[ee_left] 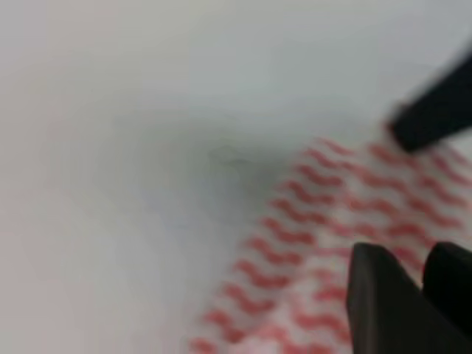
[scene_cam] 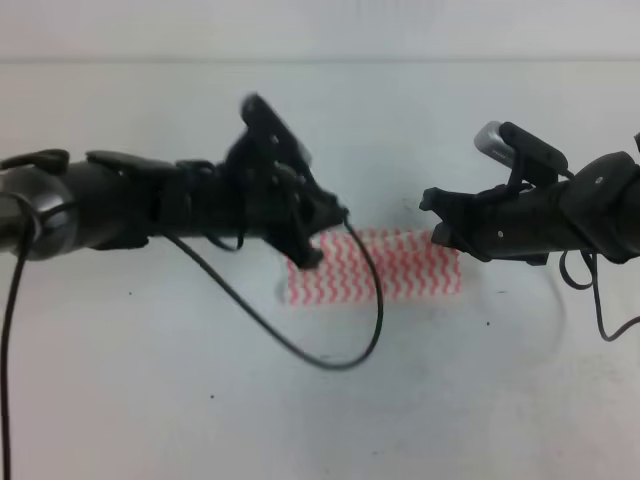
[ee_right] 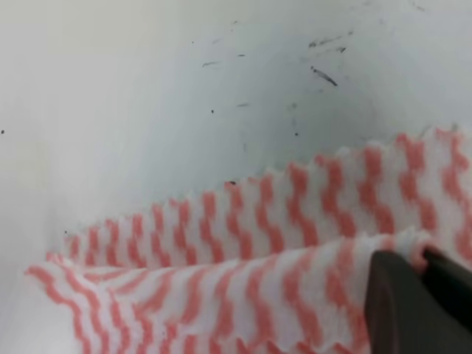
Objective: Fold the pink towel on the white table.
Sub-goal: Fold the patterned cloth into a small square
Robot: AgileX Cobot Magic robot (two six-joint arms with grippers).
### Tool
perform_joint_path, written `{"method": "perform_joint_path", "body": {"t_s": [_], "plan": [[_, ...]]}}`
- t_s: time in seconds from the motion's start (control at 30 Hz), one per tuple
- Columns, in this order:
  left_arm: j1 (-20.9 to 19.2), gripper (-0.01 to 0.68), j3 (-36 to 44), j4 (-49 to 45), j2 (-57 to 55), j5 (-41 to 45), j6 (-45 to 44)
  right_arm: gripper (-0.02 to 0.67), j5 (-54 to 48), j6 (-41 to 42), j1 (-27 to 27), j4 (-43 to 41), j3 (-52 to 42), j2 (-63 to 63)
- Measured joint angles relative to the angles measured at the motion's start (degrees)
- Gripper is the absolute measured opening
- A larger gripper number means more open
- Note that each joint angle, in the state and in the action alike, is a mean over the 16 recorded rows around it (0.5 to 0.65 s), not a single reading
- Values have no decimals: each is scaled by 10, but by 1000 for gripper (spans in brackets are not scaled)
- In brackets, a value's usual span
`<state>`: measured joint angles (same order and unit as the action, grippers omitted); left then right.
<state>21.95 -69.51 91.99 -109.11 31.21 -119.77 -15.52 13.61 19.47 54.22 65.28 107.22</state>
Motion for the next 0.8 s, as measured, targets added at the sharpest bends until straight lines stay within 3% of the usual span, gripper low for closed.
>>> {"method": "perform_joint_path", "body": {"t_s": [0.33,0.8], "plan": [[2,1,1,-19,-55,90,-52,-2,-3,0,0,0,0,0],[48,1,-17,20,-83,80,-116,-2,-4,0,0,0,0,0]]}}
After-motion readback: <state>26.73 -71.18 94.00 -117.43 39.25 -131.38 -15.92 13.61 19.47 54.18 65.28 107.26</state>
